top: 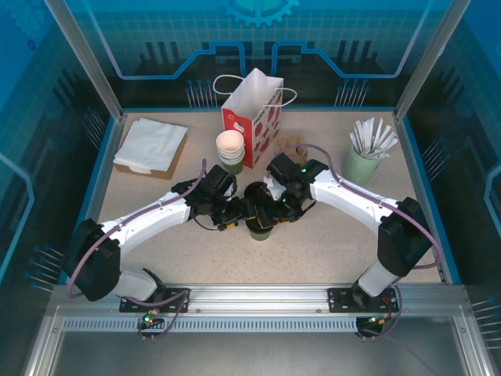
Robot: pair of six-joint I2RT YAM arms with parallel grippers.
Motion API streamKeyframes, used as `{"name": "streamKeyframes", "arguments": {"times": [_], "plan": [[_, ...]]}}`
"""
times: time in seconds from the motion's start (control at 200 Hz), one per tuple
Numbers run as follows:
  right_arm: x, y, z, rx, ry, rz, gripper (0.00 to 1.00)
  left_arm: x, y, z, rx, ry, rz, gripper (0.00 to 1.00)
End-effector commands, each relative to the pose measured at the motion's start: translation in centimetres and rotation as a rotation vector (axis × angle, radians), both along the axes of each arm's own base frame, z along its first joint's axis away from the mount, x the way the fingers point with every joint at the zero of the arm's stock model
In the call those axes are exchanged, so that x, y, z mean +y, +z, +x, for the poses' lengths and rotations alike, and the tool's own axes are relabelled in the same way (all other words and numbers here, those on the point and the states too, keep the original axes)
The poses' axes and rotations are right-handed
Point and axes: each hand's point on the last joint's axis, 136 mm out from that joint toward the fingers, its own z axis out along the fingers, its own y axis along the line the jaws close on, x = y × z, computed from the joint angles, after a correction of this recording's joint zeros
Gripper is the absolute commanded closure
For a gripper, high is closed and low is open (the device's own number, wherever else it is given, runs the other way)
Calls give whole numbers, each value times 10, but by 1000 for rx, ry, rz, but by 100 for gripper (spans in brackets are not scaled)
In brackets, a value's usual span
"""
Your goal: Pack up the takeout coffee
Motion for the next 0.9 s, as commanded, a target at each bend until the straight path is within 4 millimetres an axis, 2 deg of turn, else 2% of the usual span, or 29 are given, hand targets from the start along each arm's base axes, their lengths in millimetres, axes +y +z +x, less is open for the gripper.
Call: {"name": "streamKeyframes", "arguments": {"times": [0.0,0.175,0.29,0.385,0.485,0.575,0.645,0.755,0.895], "plan": [[-58,-57,-25,100,12,-349,50,21,-26,-15,81,23,99,34],[-68,-60,-26,99,26,-401,51,21,-24,-15,76,24,94,34],[-63,-54,-21,75,22,-370,51,19,-22,-14,75,21,85,34],[-43,-39,-11,25,5,-251,50,15,-18,-12,68,21,68,34],[-18,-12,0,-40,-5,-89,48,10,-11,-8,56,18,40,34],[-10,10,8,-97,-18,-4,44,5,-4,-5,45,14,20,33],[-13,23,13,-135,-33,17,40,2,3,-2,34,14,6,32],[-26,33,17,-184,-48,-18,33,-3,16,3,10,11,-23,28],[-36,39,19,-231,-43,-51,16,-8,32,9,-23,11,-54,20]]}}
